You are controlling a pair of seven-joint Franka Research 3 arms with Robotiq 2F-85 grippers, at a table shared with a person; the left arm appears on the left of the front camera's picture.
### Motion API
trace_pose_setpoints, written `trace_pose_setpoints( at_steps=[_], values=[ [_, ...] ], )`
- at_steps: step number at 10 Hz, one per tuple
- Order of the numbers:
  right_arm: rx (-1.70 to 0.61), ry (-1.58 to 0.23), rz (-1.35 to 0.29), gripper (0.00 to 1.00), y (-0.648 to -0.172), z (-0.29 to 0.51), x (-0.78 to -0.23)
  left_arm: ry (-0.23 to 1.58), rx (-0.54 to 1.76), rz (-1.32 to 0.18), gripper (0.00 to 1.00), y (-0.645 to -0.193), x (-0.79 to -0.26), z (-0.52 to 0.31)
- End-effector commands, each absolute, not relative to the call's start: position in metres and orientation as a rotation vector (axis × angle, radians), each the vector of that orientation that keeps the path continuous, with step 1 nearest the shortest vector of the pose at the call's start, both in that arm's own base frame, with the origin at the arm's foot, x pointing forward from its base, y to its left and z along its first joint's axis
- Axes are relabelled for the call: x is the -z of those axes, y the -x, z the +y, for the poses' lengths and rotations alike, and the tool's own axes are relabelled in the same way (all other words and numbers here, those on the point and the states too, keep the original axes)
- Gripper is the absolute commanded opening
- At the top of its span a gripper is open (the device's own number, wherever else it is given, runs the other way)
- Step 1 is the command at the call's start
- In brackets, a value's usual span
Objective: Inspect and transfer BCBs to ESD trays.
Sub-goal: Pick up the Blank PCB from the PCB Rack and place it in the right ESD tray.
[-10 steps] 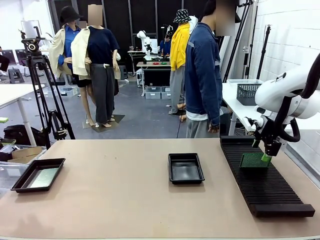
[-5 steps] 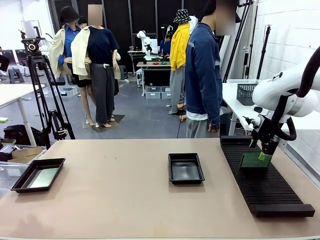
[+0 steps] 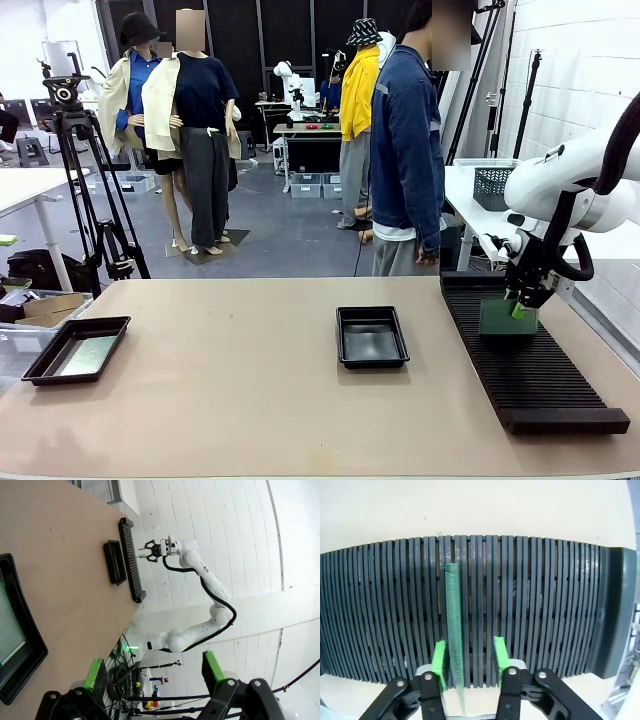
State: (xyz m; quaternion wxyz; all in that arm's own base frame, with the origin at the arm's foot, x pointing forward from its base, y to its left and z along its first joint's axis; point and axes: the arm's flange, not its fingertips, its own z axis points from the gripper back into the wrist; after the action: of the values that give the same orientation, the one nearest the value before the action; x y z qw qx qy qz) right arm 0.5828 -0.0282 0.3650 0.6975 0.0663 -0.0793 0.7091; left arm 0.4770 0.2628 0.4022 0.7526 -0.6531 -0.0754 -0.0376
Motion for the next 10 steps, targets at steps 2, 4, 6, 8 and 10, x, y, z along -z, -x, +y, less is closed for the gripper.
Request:
trace_pose_setpoints(
  at_steps=[2, 4, 6, 8, 10],
  values=[
    [-1.571, -0.148, -0.13, 0.0, -0.587, -0.026, -0.368, 1.421, 0.082, -0.163, 1.0, -0.475, -0.403, 0.263],
    [-1.563, -0.15, -0.095, 0.0, -0.587, -0.026, -0.369, 1.421, 0.082, -0.163, 1.0, -0.475, -0.403, 0.263],
    [-1.556, -0.17, -0.065, 0.0, -0.587, -0.026, -0.37, 1.421, 0.082, -0.163, 1.0, -0.475, -0.403, 0.263],
    [-1.529, -0.181, -0.053, 0.0, -0.585, -0.025, -0.377, 1.421, 0.082, -0.163, 1.0, -0.475, -0.403, 0.263],
    [-1.492, -0.195, -0.044, 0.0, -0.585, -0.018, -0.392, 1.421, 0.082, -0.163, 1.0, -0.475, -0.403, 0.263]
  ],
)
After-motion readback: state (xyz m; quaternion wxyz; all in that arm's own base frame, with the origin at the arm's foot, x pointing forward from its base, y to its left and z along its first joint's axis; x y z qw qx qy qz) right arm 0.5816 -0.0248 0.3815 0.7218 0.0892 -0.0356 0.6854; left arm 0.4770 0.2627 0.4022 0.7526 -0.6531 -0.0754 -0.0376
